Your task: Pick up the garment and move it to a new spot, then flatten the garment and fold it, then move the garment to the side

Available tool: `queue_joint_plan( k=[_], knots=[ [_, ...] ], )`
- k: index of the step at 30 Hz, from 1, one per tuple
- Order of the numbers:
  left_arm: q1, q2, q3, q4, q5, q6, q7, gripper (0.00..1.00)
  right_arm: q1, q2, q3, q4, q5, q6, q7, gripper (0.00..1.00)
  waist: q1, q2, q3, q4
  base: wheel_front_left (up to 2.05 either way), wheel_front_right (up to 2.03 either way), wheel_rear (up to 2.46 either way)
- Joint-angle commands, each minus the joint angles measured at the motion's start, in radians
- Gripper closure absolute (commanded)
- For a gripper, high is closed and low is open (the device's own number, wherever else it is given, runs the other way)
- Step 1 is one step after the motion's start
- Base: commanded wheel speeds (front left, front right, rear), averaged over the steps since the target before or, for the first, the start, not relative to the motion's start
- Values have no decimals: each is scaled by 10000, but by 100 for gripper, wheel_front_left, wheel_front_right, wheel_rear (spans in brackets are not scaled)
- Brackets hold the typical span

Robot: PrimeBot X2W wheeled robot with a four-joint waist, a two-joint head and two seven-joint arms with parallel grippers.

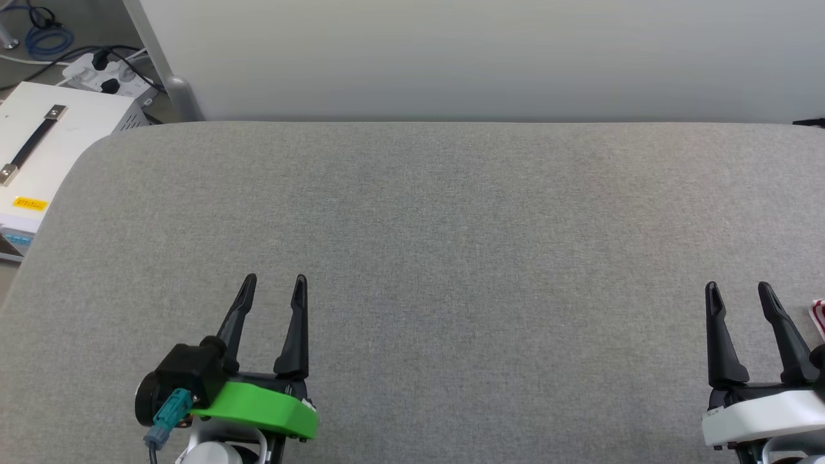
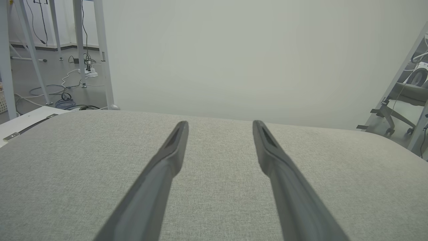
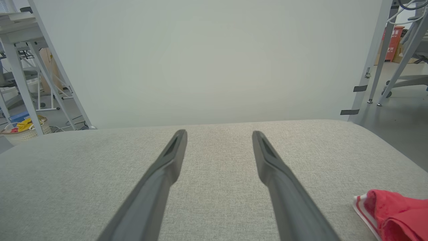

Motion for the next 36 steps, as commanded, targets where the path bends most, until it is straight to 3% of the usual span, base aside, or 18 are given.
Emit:
queue_joint_plan(
  k=[1, 16, 17, 36],
  knots=[
    [188, -59, 46, 16, 88, -71, -58, 0, -84, 13, 27, 26, -99, -7, -82, 0, 1, 0, 5, -7, 0, 0, 0],
    [126, -179, 208, 301, 73, -141, -59, 0, -166, 50, -9, 1, -109, -7, -112, 0, 1, 0, 177, -58, 0, 0, 0],
    [20, -125, 207, 293, 33, -84, 0, 100, -21, 29, -8, 4, -46, 0, -31, 100, 1, 0, 171, -55, 0, 0, 0],
    [38, -119, 297, 186, 343, 74, 335, 100, -113, 130, 98, 78, -361, -1, 240, 100, 1, 0, 84, -78, 0, 0, 0]
  ],
)
